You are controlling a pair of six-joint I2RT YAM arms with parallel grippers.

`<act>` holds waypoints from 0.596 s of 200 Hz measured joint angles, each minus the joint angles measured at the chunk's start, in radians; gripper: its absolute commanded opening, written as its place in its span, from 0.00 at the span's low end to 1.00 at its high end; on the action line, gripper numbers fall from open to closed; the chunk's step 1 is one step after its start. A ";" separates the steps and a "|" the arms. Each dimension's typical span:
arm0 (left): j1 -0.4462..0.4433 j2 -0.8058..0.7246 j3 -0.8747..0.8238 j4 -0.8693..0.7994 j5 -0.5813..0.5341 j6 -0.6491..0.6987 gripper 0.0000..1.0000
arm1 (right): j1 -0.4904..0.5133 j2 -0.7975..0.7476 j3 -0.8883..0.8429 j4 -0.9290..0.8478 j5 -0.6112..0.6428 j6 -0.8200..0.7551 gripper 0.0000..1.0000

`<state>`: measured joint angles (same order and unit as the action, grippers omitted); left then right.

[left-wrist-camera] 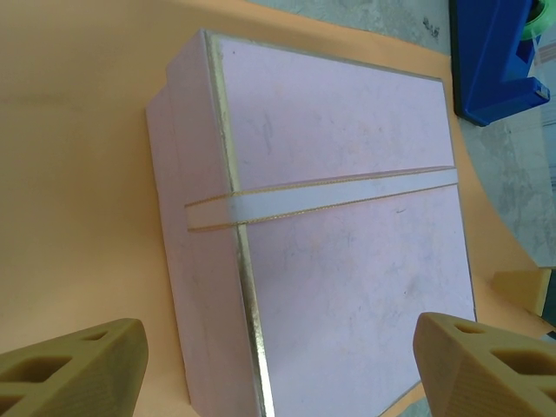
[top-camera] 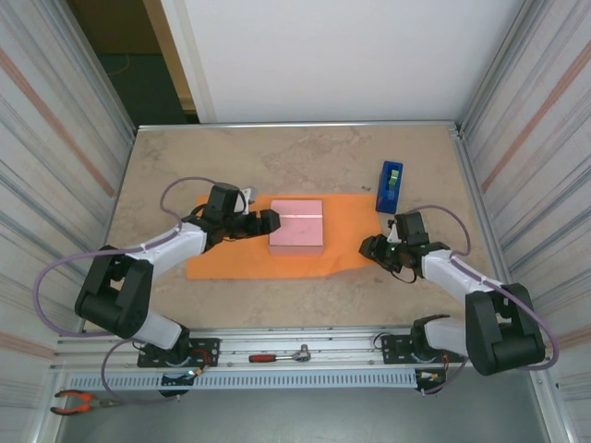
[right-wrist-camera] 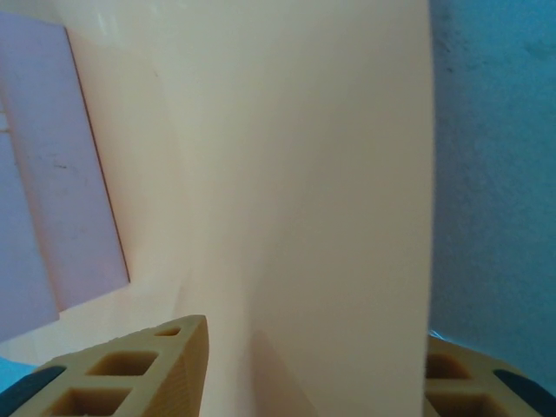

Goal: Wrap the gift box in paper
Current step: First fold the wrapping paper around the gift box.

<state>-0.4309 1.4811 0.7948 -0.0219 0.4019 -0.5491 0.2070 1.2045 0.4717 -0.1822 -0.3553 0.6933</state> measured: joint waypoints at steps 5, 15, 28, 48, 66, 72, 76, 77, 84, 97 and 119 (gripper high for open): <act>0.000 0.000 0.000 0.000 0.000 0.000 0.81 | -0.004 -0.009 -0.003 -0.005 0.002 0.001 0.37; 0.000 0.000 0.002 -0.001 0.001 0.001 0.81 | -0.014 -0.028 -0.010 -0.017 0.006 -0.003 0.27; 0.000 0.000 0.002 -0.002 0.002 0.003 0.81 | -0.027 -0.042 -0.016 -0.029 0.013 -0.010 0.11; 0.000 0.000 0.002 -0.004 0.002 0.004 0.81 | -0.039 -0.046 -0.019 -0.043 0.019 -0.016 0.00; 0.000 0.000 0.004 -0.005 0.002 0.007 0.81 | -0.043 -0.044 -0.022 -0.043 0.017 -0.019 0.00; 0.000 0.000 0.005 -0.006 0.002 0.008 0.81 | -0.043 -0.041 -0.022 -0.040 0.014 -0.020 0.00; 0.000 0.000 0.005 -0.008 0.002 0.008 0.81 | -0.043 -0.038 -0.022 -0.036 0.012 -0.020 0.00; 0.000 0.000 0.006 -0.008 0.002 0.008 0.81 | -0.043 -0.036 -0.022 -0.034 0.011 -0.021 0.00; 0.000 0.000 0.006 -0.008 0.002 0.009 0.81 | -0.039 -0.027 -0.023 -0.026 0.007 -0.021 0.00; 0.000 0.000 0.007 -0.011 0.002 0.013 0.81 | -0.021 -0.010 -0.023 -0.012 0.008 -0.021 0.00; 0.000 0.000 0.014 -0.017 0.002 0.017 0.81 | 0.049 0.032 -0.014 0.006 0.014 -0.017 0.00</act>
<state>-0.4309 1.4811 0.8085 -0.0387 0.4038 -0.5320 0.2558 1.2369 0.4576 -0.1757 -0.3412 0.6762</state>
